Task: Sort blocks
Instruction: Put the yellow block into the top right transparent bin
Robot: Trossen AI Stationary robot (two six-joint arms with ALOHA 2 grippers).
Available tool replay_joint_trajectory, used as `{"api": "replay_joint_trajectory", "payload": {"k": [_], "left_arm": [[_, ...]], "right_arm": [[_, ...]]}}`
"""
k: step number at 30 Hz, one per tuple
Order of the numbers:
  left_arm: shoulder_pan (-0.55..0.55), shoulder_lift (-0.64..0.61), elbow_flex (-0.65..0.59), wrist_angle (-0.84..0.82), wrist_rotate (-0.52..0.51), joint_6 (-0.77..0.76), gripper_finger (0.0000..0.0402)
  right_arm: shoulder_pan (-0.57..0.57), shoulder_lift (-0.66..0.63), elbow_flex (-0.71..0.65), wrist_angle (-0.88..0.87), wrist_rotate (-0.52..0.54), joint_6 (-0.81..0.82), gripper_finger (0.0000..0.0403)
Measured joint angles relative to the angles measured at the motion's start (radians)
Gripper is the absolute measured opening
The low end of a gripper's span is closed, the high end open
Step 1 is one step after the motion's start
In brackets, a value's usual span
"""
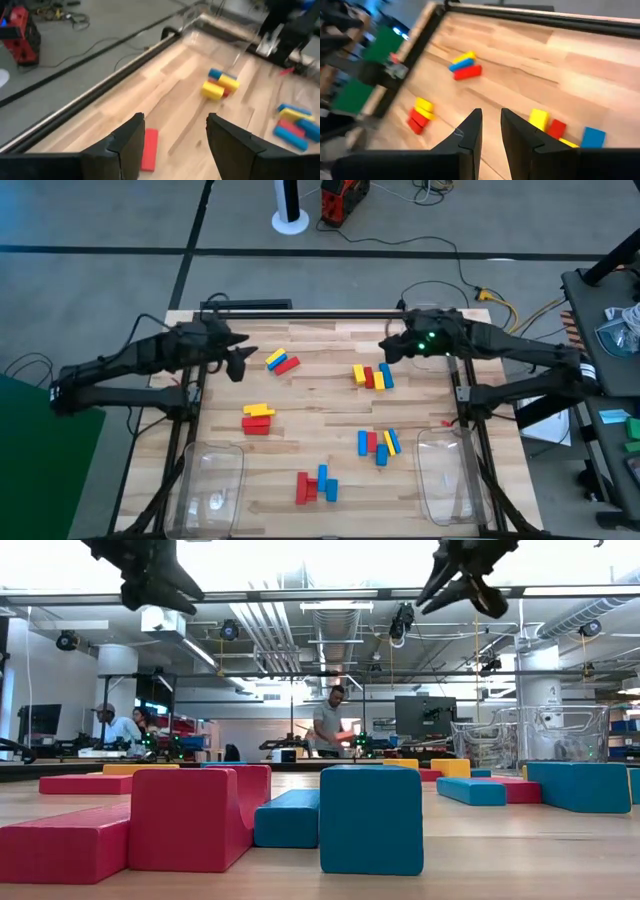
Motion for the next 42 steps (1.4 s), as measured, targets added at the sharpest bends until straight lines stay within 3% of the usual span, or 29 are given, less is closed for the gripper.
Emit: {"api": "replay_joint_trajectory", "payload": {"k": [9,16,25,42], "left_arm": [[0.0,0.085,0.041,-0.019,-0.001,0.049,0.0189],[0.0,0.125,0.082,-0.035,0.009,-0.266,0.0189],[0.0,0.145,0.082,-0.045,0.005,-0.026,0.0189],[0.0,0.247,0.081,-0.042,0.005,-0.087,0.0189]], "right_arm": [[0.0,0.16,0.167,-0.007,0.001,-0.113,0.0061],[0.0,0.293,0.245,0.051,0.001,-0.124,0.0061],[-0.005,0.421,0.285,-0.059,-0.002,-0.11,0.0061],[-0.031,0.485,0.284,-0.13,-0.007,-0.109,0.0061]]}}
